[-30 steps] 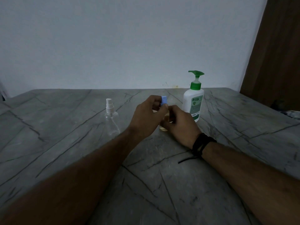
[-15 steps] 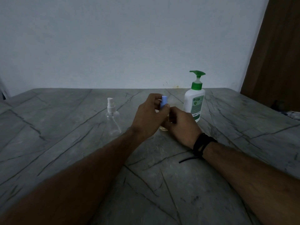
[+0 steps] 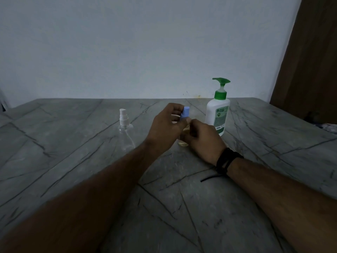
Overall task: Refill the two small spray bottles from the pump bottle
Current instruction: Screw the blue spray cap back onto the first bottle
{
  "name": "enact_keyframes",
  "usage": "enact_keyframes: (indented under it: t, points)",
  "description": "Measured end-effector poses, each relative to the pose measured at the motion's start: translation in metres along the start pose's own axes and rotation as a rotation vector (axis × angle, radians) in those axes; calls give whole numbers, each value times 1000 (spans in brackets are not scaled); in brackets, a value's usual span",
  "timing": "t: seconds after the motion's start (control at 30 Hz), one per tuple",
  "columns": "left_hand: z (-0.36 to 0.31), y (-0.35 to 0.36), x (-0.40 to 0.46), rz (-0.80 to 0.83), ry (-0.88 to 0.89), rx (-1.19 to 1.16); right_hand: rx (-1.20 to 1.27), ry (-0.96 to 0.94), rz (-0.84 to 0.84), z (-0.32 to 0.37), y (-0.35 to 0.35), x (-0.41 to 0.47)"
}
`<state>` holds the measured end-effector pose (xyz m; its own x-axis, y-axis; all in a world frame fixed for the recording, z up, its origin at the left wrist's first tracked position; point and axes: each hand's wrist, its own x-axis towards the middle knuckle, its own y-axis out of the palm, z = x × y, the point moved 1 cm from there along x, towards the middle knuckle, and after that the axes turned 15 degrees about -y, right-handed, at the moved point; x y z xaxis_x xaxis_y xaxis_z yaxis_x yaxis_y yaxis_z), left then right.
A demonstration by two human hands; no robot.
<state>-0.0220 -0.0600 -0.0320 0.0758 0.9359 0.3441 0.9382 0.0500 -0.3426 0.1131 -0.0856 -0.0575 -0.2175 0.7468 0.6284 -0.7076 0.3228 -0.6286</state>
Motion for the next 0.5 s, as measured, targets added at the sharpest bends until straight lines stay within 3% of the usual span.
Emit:
enact_keyframes:
  t: [0.3, 0.5]
  points:
    - [3, 1, 2, -55, -48, -5, 5, 22, 13, 0, 0, 0]
    - [4, 2, 3, -9, -52, 47, 17, 22, 8, 0, 1, 0]
